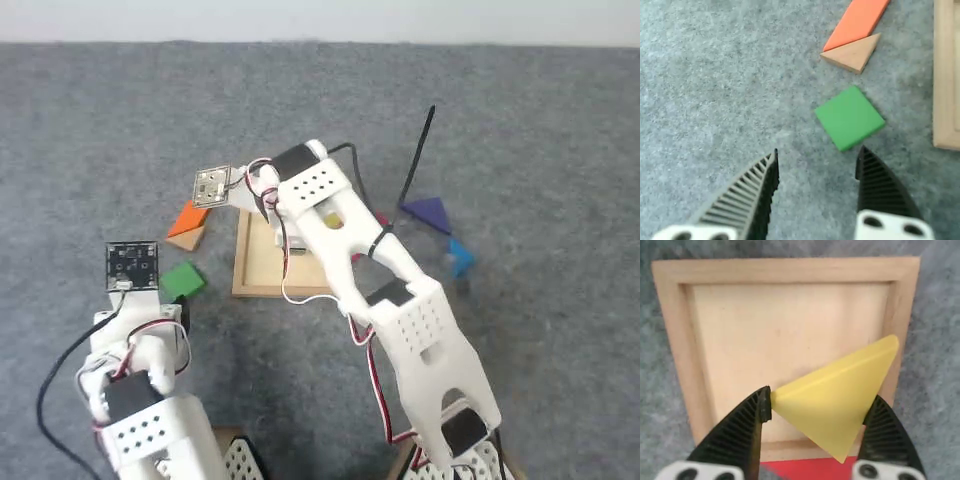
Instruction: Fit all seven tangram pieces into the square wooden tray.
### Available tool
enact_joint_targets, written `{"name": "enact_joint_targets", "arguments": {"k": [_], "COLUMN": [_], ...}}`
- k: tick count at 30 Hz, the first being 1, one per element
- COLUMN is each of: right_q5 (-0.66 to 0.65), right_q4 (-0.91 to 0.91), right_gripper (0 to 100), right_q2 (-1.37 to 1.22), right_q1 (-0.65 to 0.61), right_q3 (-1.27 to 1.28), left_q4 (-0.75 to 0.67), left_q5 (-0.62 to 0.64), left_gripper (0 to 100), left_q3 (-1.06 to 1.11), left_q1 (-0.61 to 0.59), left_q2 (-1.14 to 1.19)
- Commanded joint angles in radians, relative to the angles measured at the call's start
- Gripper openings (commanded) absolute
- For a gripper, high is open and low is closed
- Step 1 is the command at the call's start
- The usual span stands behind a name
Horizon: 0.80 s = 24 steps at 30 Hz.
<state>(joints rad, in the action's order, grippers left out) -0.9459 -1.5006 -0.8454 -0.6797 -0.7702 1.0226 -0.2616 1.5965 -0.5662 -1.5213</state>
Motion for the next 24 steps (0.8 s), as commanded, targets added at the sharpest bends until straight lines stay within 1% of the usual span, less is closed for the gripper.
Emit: {"name": "enact_joint_targets", "arguments": {"k": [1, 6, 17, 18, 20, 22, 24], "right_q5": [-0.071, -0.115, -0.153, -0.153, -0.153, -0.181, -0.199], "right_q4": [-0.041, -0.070, -0.073, -0.073, -0.082, -0.113, -0.136], "right_gripper": [15.1, 15.3, 16.4, 18.7, 26.9, 35.7, 41.7], "right_q2": [-0.005, -0.048, -0.076, -0.076, -0.076, -0.073, -0.068], "right_q1": [-0.028, -0.058, -0.044, -0.042, -0.039, -0.039, -0.039], "right_q3": [-0.109, -0.161, -0.163, -0.163, -0.163, -0.163, -0.164], "left_q4": [0.000, 0.000, 0.000, 0.000, 0.002, 0.002, 0.002], "left_q5": [-0.011, -0.011, -0.011, -0.011, -0.011, -0.011, -0.011], "left_gripper": [24, 24, 24, 24, 24, 24, 24], "left_q3": [-0.007, -0.007, -0.007, -0.007, -0.008, -0.008, -0.008], "left_q1": [-0.005, -0.005, -0.003, -0.003, -0.003, -0.003, -0.003], "left_q2": [-0.011, -0.011, -0.011, -0.011, -0.011, -0.011, -0.011]}}
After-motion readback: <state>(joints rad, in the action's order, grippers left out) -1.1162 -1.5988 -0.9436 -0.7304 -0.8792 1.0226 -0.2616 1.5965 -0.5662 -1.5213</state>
